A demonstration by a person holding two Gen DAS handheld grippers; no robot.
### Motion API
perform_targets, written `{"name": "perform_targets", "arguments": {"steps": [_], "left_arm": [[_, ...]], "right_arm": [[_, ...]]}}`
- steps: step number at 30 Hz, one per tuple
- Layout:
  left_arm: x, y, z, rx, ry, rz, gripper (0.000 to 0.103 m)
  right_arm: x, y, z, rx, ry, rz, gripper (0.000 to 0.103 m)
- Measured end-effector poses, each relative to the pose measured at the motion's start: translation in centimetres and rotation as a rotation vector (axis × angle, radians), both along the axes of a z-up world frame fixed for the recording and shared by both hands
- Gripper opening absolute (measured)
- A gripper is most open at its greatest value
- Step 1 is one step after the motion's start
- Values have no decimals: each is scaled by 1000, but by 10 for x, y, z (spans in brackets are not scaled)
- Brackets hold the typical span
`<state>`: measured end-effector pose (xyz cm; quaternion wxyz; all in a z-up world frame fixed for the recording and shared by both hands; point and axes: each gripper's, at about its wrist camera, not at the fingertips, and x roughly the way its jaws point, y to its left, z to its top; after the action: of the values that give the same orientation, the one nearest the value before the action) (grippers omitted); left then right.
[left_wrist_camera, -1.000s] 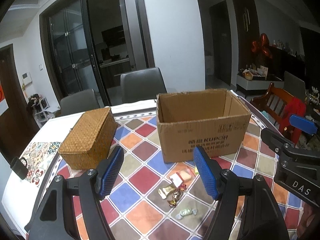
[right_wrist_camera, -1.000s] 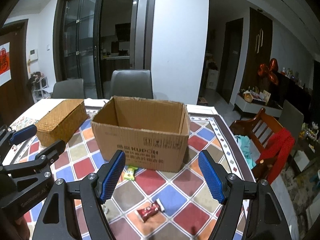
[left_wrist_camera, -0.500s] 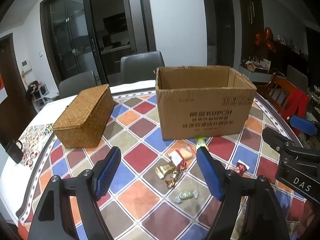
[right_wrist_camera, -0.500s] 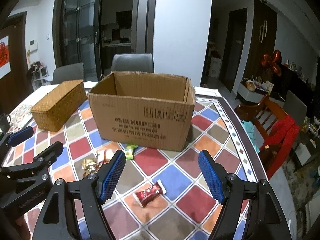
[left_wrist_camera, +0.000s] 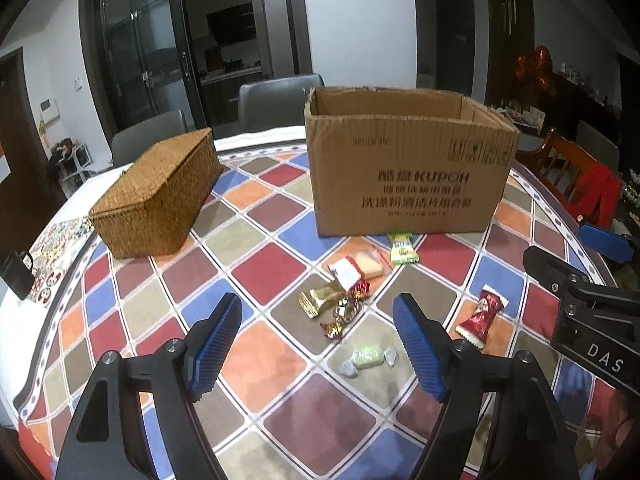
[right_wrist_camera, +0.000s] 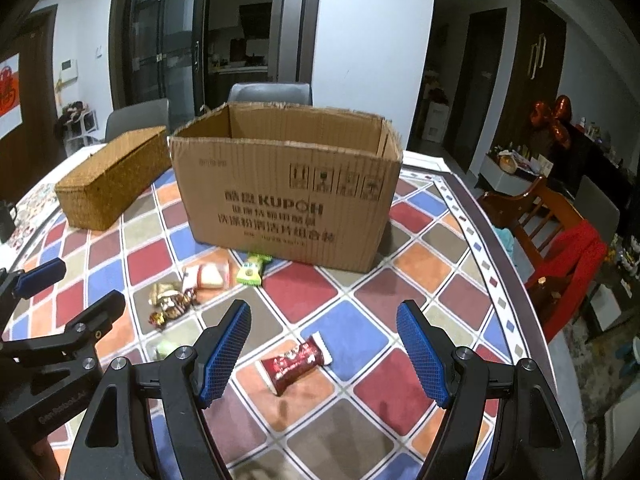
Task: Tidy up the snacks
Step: 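Move both open tools back toward the remaining snacks on the table, then close the left tool on the pale green sweet while the right tool grasps the red candy bar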
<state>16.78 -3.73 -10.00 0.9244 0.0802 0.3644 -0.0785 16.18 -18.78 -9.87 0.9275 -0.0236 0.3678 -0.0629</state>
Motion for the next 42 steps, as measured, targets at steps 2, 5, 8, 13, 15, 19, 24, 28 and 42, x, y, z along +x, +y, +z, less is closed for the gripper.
{"name": "perform_targets", "arguments": {"steps": [2, 5, 8, 13, 15, 19, 24, 28, 42], "left_arm": [[0, -1, -6, 1, 8, -2, 78], [-3, -3, -14, -4, 12, -9, 78], [-4, -5, -20, -6, 13, -14, 78], [-3, -8, -31, -19, 41, -19, 80], [-3, -9, -36, -15, 47, -21, 84], [-2, -13, -46, 1, 65, -28, 84], [1, -17, -56, 5, 93, -33, 84], [0, -22, -62, 29, 90, -53, 84], [10, -25, -77, 35, 130, -52, 84]], "right_arm": [[0, 0, -6, 0, 9, 8, 76], [1, -1, -14, 3, 22, 28, 76], [3, 0, -23, 1, 39, 49, 76], [6, -1, -35, 3, 56, 67, 76], [6, 0, -38, 4, 56, 82, 76], [8, 2, -47, -1, 68, 122, 76], [13, 2, -59, -11, 99, 156, 76], [18, 0, -68, -2, 123, 181, 76], [36, 1, -88, -16, 186, 281, 76]]}}
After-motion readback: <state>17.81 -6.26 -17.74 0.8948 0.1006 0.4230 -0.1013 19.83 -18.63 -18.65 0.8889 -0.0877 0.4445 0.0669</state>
